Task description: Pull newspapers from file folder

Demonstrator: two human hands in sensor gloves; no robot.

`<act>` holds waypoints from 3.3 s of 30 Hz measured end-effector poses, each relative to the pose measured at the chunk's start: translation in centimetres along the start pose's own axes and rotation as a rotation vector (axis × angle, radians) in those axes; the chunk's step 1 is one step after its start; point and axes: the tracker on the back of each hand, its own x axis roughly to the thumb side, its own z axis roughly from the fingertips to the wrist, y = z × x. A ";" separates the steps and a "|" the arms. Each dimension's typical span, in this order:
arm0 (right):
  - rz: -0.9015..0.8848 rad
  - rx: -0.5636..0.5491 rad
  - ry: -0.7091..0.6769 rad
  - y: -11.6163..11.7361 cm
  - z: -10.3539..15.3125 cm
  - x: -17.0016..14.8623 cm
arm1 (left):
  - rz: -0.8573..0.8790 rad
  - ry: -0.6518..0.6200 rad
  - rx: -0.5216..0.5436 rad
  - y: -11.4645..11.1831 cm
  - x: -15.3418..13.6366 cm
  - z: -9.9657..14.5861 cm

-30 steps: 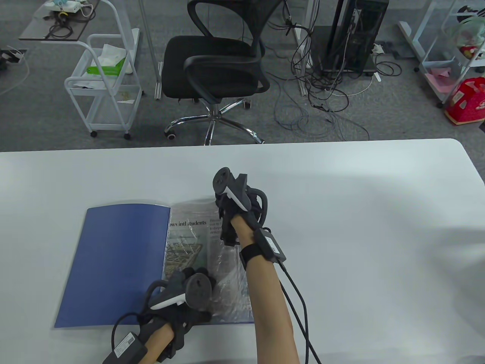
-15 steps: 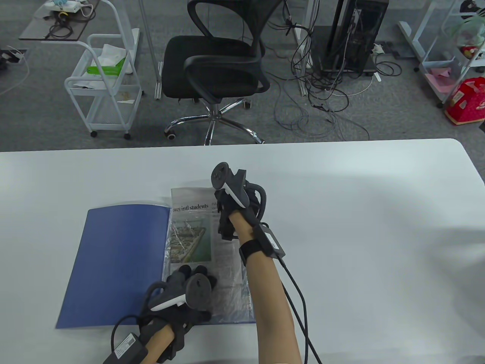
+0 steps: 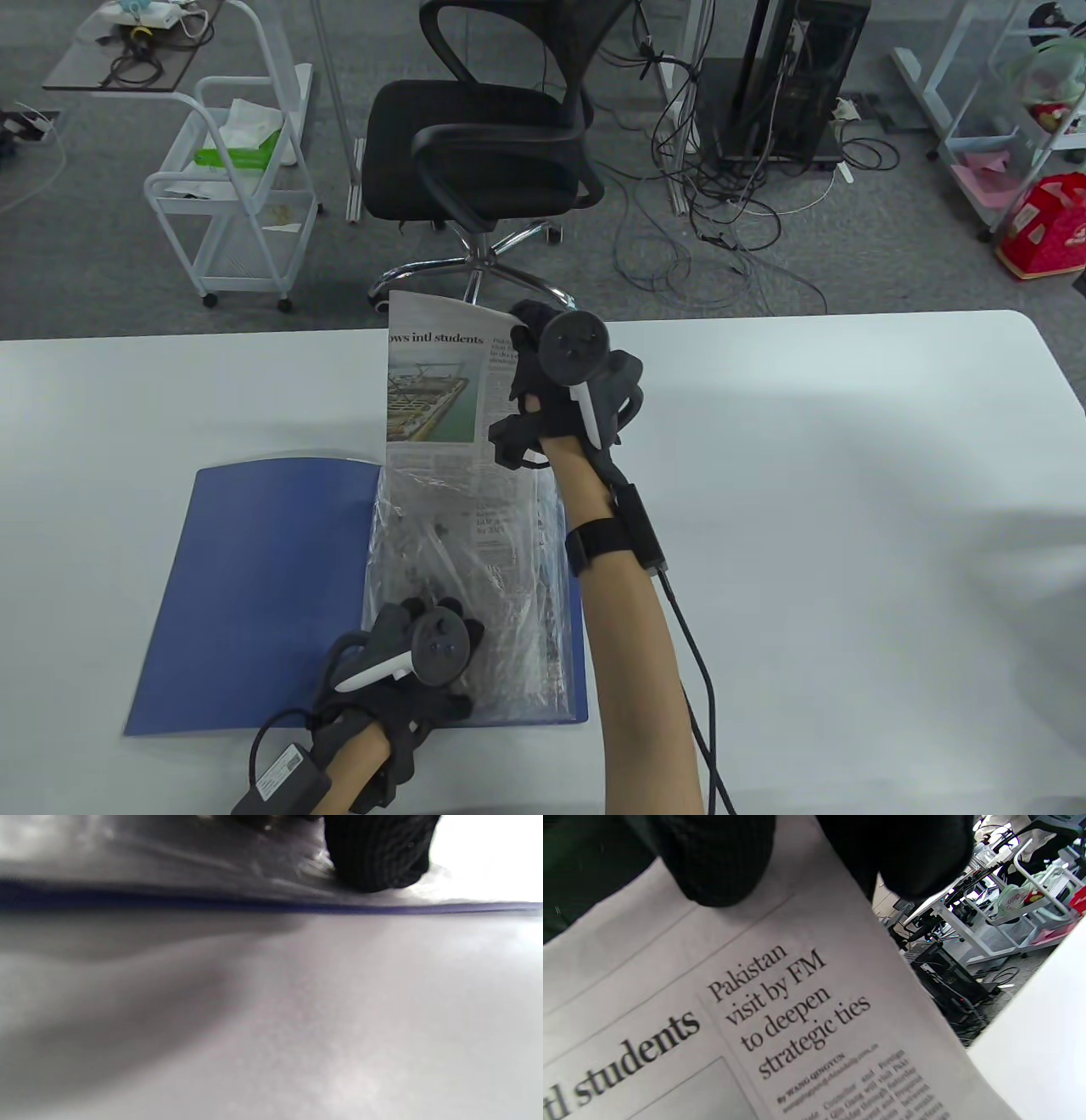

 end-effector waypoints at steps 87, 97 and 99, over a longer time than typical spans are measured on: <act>0.594 0.139 -0.250 -6.5 14.5 -14.7 | 0.103 0.312 0.196 1.8 3.4 -3.9; 0.550 0.124 -0.247 -7.0 14.5 -14.6 | 0.596 0.293 0.595 7.0 -3.9 4.4; 0.529 0.118 -0.244 -7.1 14.5 -14.6 | 0.714 0.327 0.643 6.9 -6.8 6.5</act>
